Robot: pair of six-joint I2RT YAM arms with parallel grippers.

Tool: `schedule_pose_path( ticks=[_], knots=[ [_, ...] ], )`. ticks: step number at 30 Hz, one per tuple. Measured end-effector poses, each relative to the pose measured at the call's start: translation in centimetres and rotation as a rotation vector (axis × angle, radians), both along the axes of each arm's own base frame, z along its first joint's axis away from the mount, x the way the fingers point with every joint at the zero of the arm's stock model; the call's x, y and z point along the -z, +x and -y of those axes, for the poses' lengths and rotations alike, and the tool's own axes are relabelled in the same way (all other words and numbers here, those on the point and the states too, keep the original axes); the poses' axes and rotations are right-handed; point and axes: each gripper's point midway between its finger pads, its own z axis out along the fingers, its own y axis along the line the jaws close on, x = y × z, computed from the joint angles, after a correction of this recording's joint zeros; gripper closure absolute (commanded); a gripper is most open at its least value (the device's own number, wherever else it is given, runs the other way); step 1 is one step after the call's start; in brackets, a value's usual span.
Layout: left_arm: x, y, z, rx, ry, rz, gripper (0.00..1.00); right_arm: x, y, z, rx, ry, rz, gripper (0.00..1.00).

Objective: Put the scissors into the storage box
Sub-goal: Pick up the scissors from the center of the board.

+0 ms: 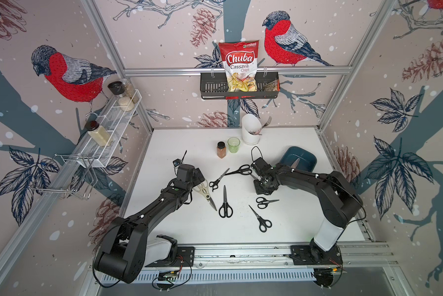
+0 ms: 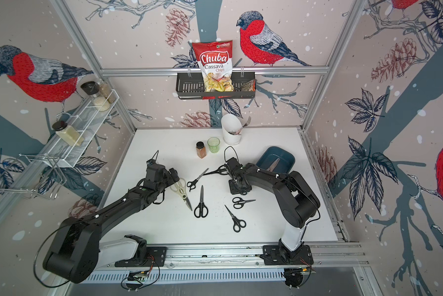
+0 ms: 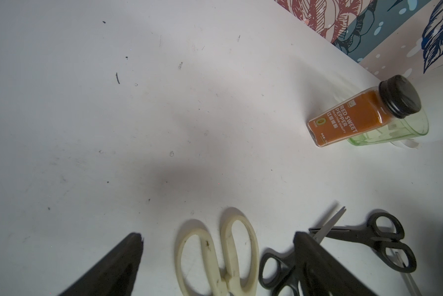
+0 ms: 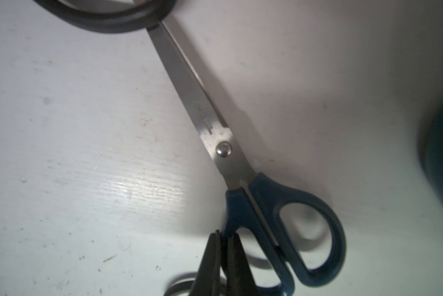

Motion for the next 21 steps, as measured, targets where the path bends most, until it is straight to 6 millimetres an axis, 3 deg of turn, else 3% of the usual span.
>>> schedule_pose_path(
  ticks=[8,13,21],
  knots=[
    [0.4,0.0,0.1,-0.006,-0.012,-0.013,0.04,-2.0,0.5,1.7,0.050,0.041,0.040,1.00],
    [0.5,0.0,0.1,-0.010,-0.018,-0.014,0.04,-3.4,1.0,0.6,0.041,0.093,0.059,1.00],
    [0.5,0.1,0.4,-0.002,-0.031,-0.014,0.04,-7.5,3.9,-1.2,0.044,0.181,0.146,1.00]
  ],
)
